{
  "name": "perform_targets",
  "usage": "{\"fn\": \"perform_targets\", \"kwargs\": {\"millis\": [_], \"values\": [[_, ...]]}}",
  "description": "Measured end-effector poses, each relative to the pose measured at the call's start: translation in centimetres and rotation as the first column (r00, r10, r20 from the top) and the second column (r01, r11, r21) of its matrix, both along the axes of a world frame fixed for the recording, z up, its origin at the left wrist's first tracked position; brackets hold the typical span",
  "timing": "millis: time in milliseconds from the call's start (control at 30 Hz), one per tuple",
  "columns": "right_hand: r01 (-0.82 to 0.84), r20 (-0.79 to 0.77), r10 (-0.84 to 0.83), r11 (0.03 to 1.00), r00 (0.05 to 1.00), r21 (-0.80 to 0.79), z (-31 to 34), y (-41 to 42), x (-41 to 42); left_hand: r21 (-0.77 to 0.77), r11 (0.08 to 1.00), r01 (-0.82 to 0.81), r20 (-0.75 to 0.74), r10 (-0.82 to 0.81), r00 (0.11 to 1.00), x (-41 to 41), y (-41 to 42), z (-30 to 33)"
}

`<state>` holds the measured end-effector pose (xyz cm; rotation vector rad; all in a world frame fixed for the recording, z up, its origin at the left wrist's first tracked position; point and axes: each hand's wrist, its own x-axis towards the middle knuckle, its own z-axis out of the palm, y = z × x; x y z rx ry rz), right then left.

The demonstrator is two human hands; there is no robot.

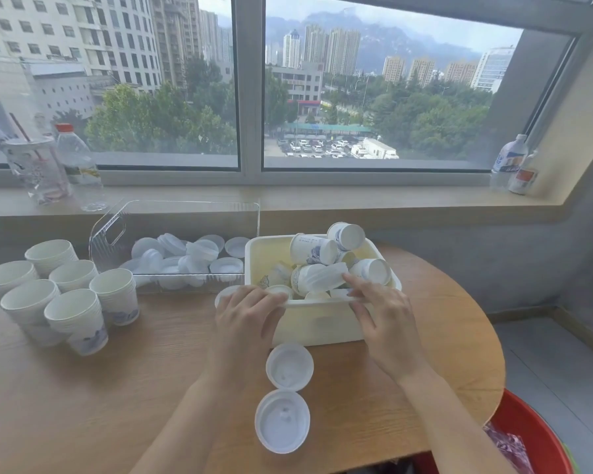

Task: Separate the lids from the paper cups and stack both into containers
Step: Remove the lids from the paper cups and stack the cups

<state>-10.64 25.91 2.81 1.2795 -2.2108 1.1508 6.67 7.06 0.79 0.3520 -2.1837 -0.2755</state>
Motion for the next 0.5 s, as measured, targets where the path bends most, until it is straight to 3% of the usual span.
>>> {"fn": "perform_targets", "kwargs": {"millis": [333, 500], "values": [[-0.009, -0.039, 0.01, 1.0, 0.999, 0.026, -0.8, 0.6, 2.3, 0.03, 0.999, -0.032, -0.01, 0.032, 0.999, 5.1, 3.1, -2.8], [-0.018, -0.04, 0.019, 1.0, 0.999, 0.012, -1.0, 0.7, 2.7, 0.108, 0.992, 0.068, 0.165, -0.086, 0.983, 6.0, 4.9, -7.1]]}}
